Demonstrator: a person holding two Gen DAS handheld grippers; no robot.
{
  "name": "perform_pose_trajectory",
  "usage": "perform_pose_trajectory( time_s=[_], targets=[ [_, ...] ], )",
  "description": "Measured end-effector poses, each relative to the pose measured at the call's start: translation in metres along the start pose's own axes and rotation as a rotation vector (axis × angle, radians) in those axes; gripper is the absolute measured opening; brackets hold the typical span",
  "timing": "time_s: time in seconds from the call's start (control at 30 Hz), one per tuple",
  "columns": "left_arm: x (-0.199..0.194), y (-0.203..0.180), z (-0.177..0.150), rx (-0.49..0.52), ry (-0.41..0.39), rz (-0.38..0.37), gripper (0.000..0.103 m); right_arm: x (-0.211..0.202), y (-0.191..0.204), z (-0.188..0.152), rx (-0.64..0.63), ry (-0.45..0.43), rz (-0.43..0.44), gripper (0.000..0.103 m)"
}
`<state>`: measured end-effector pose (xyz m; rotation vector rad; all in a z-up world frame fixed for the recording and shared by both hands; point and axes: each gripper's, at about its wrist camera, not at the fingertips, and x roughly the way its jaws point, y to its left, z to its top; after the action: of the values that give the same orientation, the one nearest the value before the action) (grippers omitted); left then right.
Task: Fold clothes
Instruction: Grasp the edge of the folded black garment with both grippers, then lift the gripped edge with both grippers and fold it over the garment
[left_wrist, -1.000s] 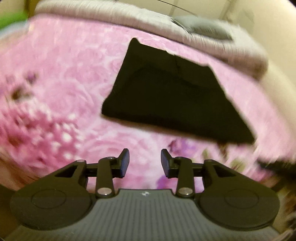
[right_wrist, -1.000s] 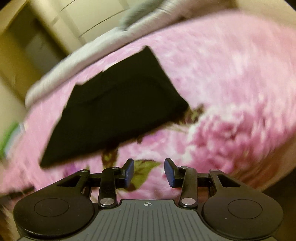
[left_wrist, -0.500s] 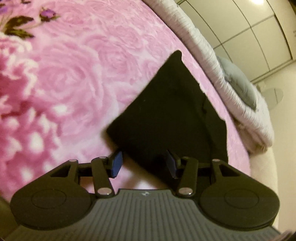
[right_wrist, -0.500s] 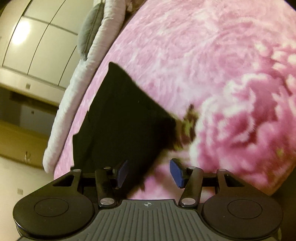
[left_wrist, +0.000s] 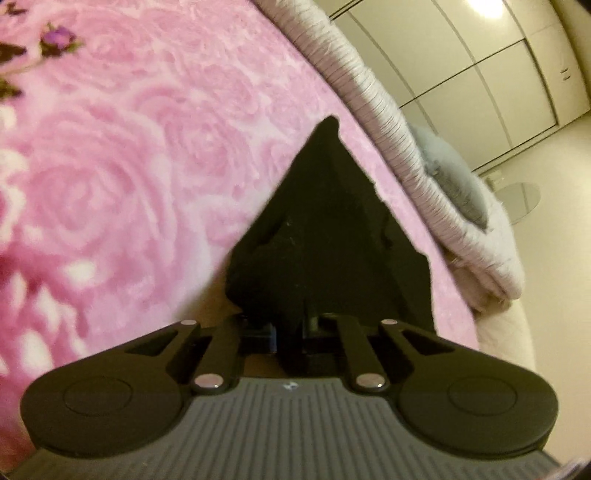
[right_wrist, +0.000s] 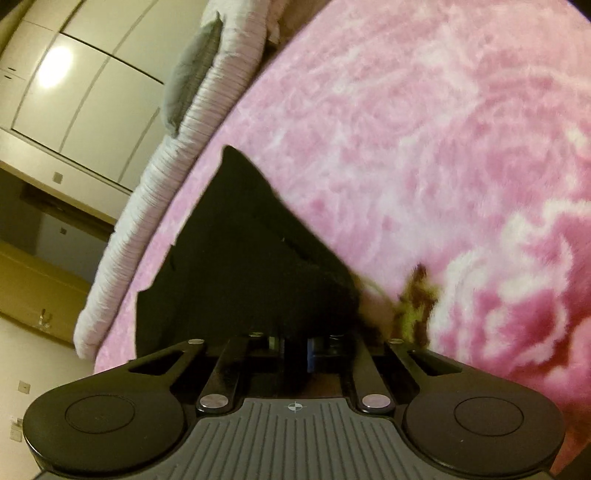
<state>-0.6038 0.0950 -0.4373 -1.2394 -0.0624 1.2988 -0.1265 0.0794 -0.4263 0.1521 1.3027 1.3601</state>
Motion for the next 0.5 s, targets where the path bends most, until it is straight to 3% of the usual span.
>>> perform_pose_trajectory(
  time_s=[0.17,0.5],
  targets=[
    [-0.028,-0.014,-0.005,0.090,-0.037,-0.018,0.008,-0.028,0.013,-0.004,-0.026,-0.029,0.036,0.008],
    [-0.126,0.016,-0.069,0.058,0.006,-0.047,0.007,-0.119,-0.003,-0.048,-0.044,0.018,0.053,0.008]
  ],
)
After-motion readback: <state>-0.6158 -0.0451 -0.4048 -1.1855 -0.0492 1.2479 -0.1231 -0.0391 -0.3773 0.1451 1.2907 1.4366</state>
